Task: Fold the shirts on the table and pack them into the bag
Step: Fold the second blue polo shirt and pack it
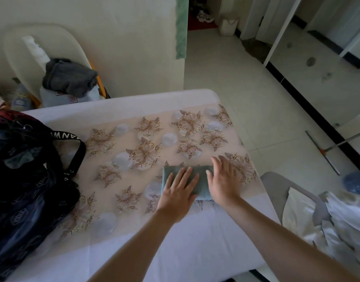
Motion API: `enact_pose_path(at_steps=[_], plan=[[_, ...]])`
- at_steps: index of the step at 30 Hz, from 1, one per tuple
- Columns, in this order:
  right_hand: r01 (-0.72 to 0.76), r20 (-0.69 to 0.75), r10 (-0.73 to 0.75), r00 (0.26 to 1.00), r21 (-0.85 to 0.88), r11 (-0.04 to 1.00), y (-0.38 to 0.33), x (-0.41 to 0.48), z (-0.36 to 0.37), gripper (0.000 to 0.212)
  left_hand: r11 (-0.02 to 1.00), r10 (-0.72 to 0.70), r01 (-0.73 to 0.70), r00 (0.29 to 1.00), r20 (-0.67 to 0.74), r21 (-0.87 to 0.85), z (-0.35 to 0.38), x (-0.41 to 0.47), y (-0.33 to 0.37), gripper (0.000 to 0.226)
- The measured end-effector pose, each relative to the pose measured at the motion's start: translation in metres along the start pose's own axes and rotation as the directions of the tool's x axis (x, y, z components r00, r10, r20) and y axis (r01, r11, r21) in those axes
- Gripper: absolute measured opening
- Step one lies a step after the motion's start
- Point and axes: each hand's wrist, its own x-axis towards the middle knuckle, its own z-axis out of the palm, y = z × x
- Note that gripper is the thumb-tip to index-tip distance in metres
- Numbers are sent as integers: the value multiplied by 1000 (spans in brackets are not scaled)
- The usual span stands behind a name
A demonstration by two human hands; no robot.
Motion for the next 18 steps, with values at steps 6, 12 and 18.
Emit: enact_pose_path(at_steps=[6,12,18], plan=[[282,261,-259,930,-53,958,7,-4,22,59,991,-103,114,986,131,-75,10,0,-7,68],[222,373,-205,905,-3,975,11,1,25,66,797,-513,563,822,247,-218,-8,21,-26,75],[354,329,-319,889,-51,934,-1,24,7,62,566,-636,755,655,408,-331,-32,54,-34,83]])
